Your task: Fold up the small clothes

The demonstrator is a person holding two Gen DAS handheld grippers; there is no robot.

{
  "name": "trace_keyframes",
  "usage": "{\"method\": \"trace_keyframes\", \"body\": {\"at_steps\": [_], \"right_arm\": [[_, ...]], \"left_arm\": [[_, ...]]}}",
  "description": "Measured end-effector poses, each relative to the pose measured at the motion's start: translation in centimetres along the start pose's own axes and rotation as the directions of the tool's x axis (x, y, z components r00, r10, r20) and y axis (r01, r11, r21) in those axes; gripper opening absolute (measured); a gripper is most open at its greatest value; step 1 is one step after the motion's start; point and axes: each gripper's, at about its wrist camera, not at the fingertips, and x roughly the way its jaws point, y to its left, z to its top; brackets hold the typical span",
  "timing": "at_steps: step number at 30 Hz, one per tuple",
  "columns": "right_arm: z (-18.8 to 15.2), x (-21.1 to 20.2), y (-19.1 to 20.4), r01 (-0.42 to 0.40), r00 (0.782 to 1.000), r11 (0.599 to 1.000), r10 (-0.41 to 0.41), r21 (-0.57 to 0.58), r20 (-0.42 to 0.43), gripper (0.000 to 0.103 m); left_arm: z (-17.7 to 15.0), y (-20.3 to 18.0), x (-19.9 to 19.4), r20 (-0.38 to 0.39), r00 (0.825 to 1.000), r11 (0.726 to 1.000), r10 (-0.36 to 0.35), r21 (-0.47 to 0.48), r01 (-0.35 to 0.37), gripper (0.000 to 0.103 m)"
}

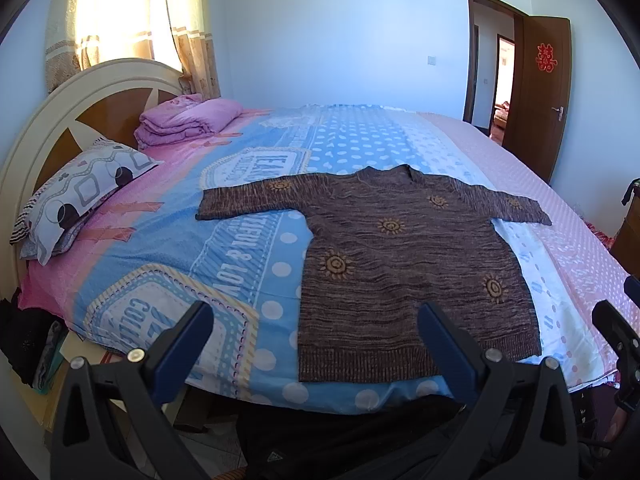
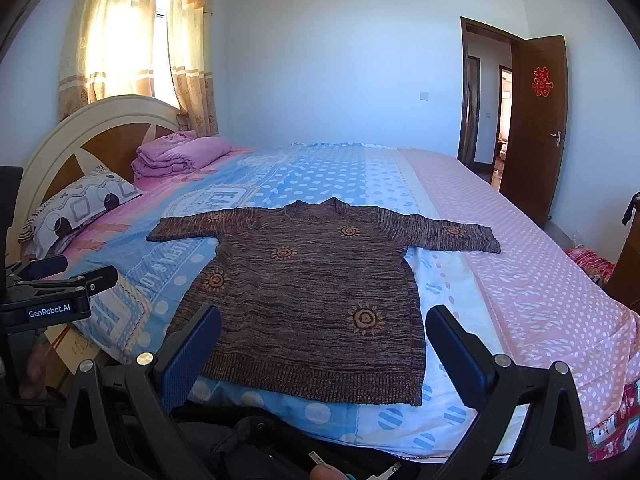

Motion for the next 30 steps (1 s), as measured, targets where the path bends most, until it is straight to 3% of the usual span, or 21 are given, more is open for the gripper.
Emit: {"method": "trace_keyframes", "body": {"at_steps": [12, 17, 21, 30], "right_arm": [[-0.4, 1.3, -0.2, -0.010, 1.000, 1.000, 0.010, -0.002, -0.019, 0.102], [-0.5, 3.1, -1.2, -0.001, 1.000, 1.000, 0.001, -0.007, -0.013, 0.102], [-0.6, 6.0, -2.8, 0.016, 0.999, 1.000, -0.016, -0.006, -0.035, 0.102], [0.9, 13.6, -8.6, 0.080, 0.990, 0.996, -0.074, 0.047, -0.124, 0.102]], "left_arm": [[-0.1, -0.2, 1.3, -0.029, 1.000, 1.000, 0.005, 0.006, -0.004, 0.103], [0.4, -0.7, 3.5, -0.032, 0.999, 0.998, 0.028, 0.063, -0.026, 0.103], [1.1, -1.0, 6.0, -0.054, 0.998, 0.996, 0.024, 0.091, -0.019, 0.103], [4.4, -3.0, 12.6, -0.048, 0.993, 0.978, 0.104, 0.188, -0.093, 0.103]]}}
